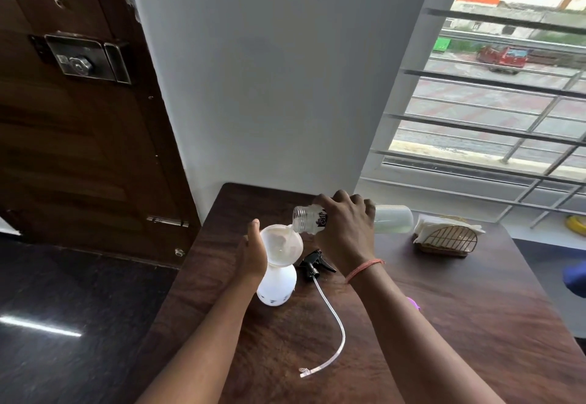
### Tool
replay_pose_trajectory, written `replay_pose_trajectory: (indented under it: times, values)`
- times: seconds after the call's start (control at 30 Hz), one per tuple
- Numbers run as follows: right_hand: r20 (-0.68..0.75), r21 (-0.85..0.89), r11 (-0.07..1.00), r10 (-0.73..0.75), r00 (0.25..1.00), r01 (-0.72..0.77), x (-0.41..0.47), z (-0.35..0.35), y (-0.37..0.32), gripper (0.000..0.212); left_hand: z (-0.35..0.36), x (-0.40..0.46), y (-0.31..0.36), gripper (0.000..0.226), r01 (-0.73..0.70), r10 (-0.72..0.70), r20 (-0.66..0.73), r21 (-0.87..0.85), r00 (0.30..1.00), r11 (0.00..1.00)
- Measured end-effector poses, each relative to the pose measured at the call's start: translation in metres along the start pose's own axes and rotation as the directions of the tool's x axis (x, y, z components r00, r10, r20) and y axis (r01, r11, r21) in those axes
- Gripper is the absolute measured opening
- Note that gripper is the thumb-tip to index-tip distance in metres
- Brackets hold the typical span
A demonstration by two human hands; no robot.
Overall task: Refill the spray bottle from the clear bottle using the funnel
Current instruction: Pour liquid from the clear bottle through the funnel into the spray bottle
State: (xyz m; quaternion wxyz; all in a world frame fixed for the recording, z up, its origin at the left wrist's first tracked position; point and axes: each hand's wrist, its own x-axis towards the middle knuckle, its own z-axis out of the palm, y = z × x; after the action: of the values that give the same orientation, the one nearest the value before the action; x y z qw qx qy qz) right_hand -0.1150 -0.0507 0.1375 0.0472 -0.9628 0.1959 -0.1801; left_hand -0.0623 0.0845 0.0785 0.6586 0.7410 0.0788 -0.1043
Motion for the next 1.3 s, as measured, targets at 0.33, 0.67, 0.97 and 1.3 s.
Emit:
replay_pose_trajectory:
  times: [0.33, 0.67, 0.97, 1.3]
  values:
    - [0.045, 0.039, 0.999, 0.001, 0.999, -0.003, -0.0008, -0.0081, -0.0015, 0.056, 0.0008, -0.0013, 0.0014, 0.049, -0.019, 0.019, 0.007, 0.033, 1.0, 0.999]
    - [0.034, 0.034, 0.999, -0.002, 0.999, 0.001, -0.0013, -0.0074, -0.0006, 0.052, 0.0011, -0.0011, -0.0002, 0.049, 0.004, -0.005, 0.015, 0.043, 1.0, 0.999]
    - [0.016, 0.015, 1.0, 0.001, 1.0, -0.001, -0.0025, -0.0034, -0.0004, 0.052, -0.0001, 0.0, -0.0021, 0.048, 0.012, -0.012, 0.013, 0.034, 1.0, 0.999]
    - [0.003, -0.002, 1.0, 0.01, 1.0, -0.01, -0.0032, -0.0045, -0.0028, 0.05, -0.0006, -0.0036, 0.001, 0.049, 0.028, -0.028, 0.011, 0.03, 1.0, 0.999]
